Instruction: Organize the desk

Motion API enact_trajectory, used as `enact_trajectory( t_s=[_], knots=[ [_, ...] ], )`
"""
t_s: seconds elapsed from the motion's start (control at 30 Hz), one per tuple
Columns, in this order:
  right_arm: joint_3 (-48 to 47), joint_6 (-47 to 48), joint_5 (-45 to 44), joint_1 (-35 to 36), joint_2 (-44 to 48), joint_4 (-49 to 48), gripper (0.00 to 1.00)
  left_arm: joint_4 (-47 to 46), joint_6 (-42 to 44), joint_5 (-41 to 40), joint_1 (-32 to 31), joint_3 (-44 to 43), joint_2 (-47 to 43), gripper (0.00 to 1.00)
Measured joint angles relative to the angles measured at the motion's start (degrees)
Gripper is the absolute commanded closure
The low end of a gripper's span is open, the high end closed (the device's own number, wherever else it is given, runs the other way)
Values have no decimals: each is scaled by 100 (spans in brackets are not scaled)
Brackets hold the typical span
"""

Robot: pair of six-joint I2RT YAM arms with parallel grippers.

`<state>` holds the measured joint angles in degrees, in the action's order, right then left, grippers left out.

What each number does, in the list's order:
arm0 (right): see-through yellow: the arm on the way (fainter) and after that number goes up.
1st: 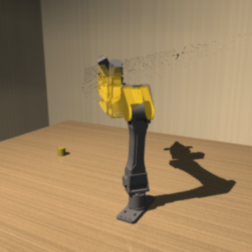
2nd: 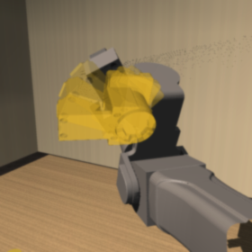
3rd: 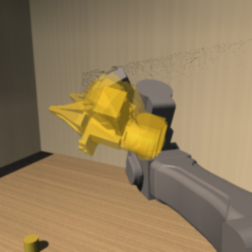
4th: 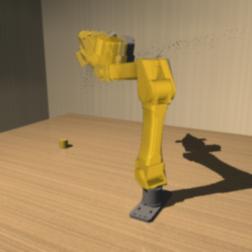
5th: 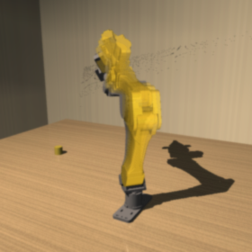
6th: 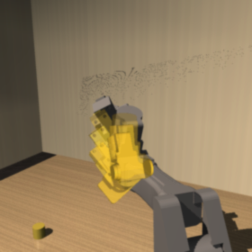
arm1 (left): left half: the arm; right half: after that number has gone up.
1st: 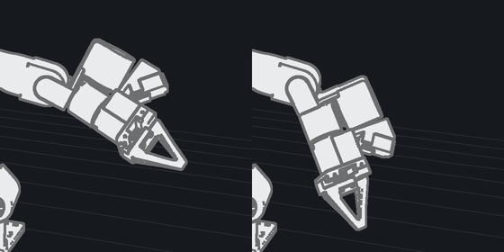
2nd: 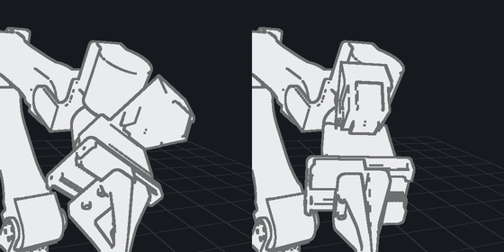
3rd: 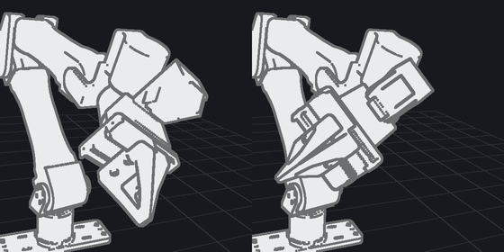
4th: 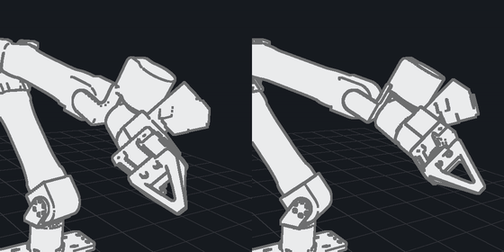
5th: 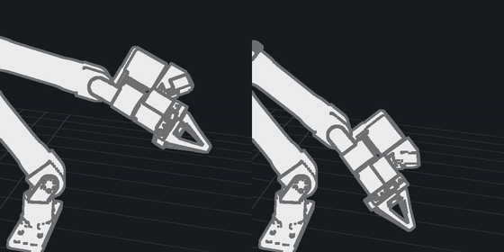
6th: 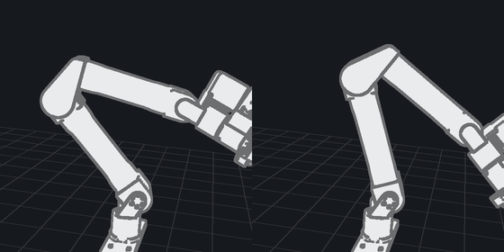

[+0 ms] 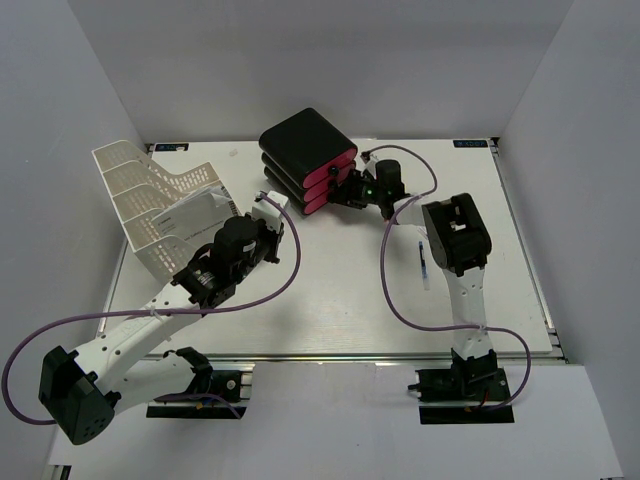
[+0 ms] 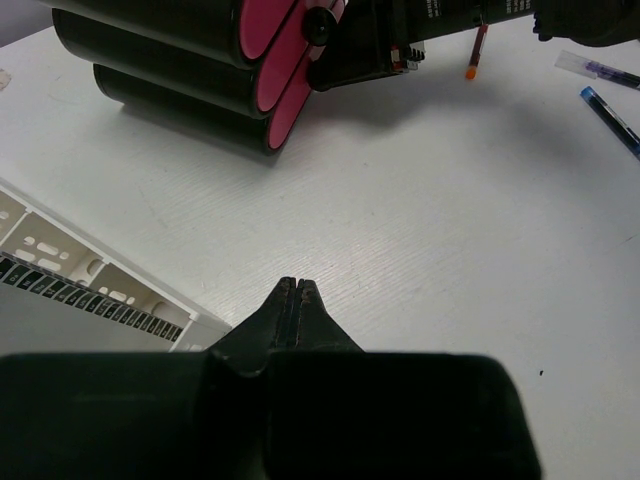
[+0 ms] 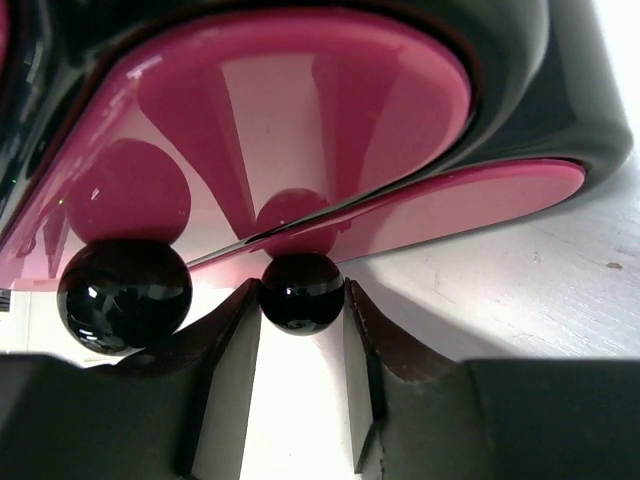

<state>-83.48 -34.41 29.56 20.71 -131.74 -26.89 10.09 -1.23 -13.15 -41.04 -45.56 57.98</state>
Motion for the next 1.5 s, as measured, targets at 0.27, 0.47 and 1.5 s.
enact_trajectory(
  t_s=[0.27,0.47,1.5],
  knots=[
    [516,-55,-4,-79,122,-629,78,2,20,-28,0,0,11,100],
    [1561,42,-50,-216,802,-780,78,0,22,-59,0,0,11,100],
    [2994,2898,-1067,-494,4319,1604,100,-68,37,214,0,24,42,100]
  ],
)
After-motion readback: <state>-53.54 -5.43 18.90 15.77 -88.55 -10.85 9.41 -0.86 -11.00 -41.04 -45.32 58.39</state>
